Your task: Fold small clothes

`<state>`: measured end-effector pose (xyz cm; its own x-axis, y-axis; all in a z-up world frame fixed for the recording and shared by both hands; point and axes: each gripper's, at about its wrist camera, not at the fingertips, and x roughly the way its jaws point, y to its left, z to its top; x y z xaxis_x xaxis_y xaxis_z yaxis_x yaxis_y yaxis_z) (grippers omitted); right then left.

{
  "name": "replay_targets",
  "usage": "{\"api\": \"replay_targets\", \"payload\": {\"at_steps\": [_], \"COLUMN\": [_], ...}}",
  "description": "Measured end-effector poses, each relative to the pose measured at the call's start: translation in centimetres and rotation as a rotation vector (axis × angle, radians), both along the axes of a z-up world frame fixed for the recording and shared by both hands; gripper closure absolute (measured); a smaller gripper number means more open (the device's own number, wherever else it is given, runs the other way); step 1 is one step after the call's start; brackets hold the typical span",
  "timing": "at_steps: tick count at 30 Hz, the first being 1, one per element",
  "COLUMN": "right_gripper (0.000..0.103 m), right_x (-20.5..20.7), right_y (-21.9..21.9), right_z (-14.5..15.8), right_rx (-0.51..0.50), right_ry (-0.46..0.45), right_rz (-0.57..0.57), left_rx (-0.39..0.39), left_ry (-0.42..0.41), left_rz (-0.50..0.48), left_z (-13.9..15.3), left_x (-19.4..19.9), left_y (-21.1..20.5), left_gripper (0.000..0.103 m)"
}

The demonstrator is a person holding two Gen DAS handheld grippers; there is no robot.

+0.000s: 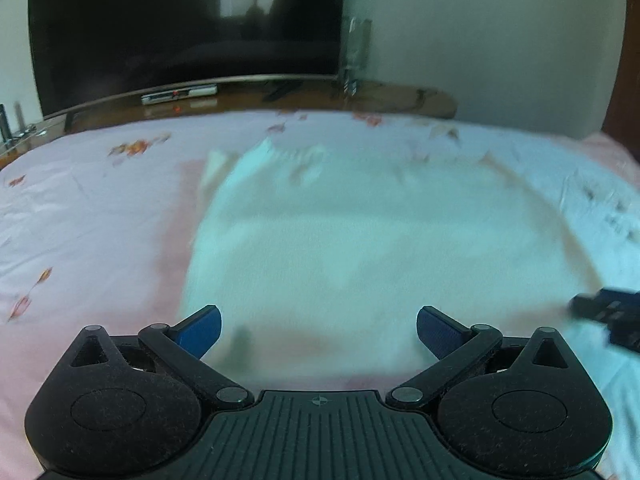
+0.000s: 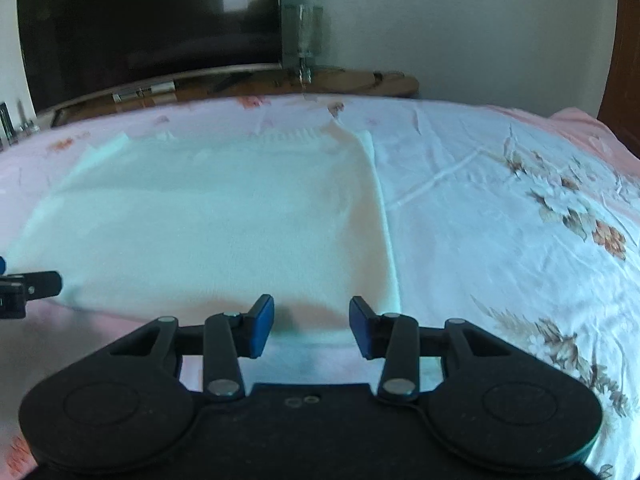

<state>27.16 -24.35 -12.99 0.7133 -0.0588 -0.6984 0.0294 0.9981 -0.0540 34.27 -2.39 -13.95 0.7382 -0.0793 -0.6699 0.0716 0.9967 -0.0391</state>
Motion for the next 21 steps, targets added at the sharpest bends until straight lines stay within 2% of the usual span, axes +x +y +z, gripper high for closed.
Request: {"api": "replay_targets", "payload": {"at_steps": [3, 7, 11, 15, 16, 21], "right_gripper": [0.064, 0.067, 0.068, 0.069, 0.068, 0.068], "right_x": [1.3, 4.0, 6.5, 8.4, 8.3, 8.2], "right_y": [0.8, 2.0, 2.4, 1.9, 1.5, 1.6], "right_z": [0.3, 0.1, -0.6, -2.3, -2.6, -2.2], "right_rx": [0.004, 0.019, 0.046, 0.016, 0.021, 0.022], "right_ry": [-0.012, -0.011, -0.003, 0.04, 0.023, 0.024], "right_rz": [0.023, 0.041, 0.046, 0.021, 0.022, 0.032], "left_rx": [-0.021, -0.025, 0.008, 0.05, 0.047, 0.049], "left_ry": [-0.011, 0.016, 0.063, 0.072, 0.073, 0.076], "left_rz": [-0.005, 0.012, 0.07, 0.064, 0.063, 0.081], "left_z": [0.3, -0.8, -2.7, -3.8, -3.8, -3.3], "left_x": [2.3, 5.6, 8.0, 8.1, 8.1, 7.9], "left_y": [-0.6, -0.8, -0.1, 0.4, 0.5, 0.2], "left_gripper": [0.0, 0.0, 0.0, 0.0, 0.0, 0.0]}}
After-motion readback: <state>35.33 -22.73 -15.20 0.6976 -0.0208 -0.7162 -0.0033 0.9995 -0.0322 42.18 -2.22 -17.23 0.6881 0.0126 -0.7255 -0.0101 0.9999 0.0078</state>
